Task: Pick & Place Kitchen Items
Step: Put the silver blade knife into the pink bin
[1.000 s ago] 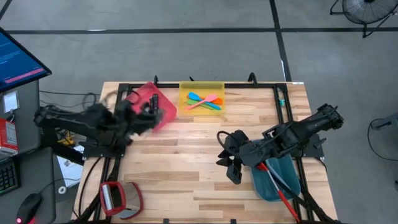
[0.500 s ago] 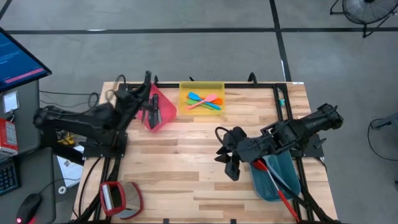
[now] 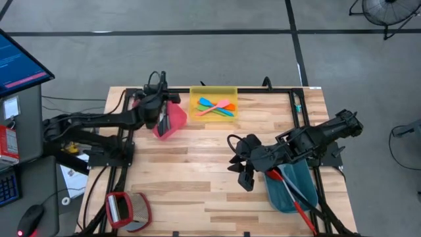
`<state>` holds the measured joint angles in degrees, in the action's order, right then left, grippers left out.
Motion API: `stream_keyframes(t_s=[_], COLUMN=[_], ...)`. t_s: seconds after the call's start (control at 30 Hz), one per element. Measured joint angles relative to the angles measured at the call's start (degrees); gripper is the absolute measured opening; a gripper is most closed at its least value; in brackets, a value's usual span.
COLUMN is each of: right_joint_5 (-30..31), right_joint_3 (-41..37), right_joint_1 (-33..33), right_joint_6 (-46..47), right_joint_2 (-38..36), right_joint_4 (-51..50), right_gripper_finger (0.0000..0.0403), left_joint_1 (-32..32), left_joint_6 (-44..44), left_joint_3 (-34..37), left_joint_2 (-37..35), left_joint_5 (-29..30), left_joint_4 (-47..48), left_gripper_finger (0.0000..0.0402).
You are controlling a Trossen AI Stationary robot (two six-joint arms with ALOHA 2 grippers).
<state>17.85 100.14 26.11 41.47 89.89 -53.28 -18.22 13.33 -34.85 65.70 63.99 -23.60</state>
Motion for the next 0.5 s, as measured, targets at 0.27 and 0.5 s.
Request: stream_keyframes(t_s=[0.27, 0.5], right_joint_5=[0.0, 0.0], right_joint_3=[0.0, 0.0], right_joint_1=[0.1, -0.4], right_joint_6=[0.1, 0.1], right_joint_2=[0.0, 0.0], right_joint_4=[-0.8, -1.2], right_gripper_finger=[0.0123, 0.0123], left_joint_1=[-9.6, -12.4], left_joint_6=[19.4, 21.5], left_joint_3=[0.0, 0.0], left_joint_2=[4.2, 10.7], left_joint_5=[-9.2, -13.6], left_joint_4=[17.5, 18.7], left_gripper_finger=[0.0066, 0.0066])
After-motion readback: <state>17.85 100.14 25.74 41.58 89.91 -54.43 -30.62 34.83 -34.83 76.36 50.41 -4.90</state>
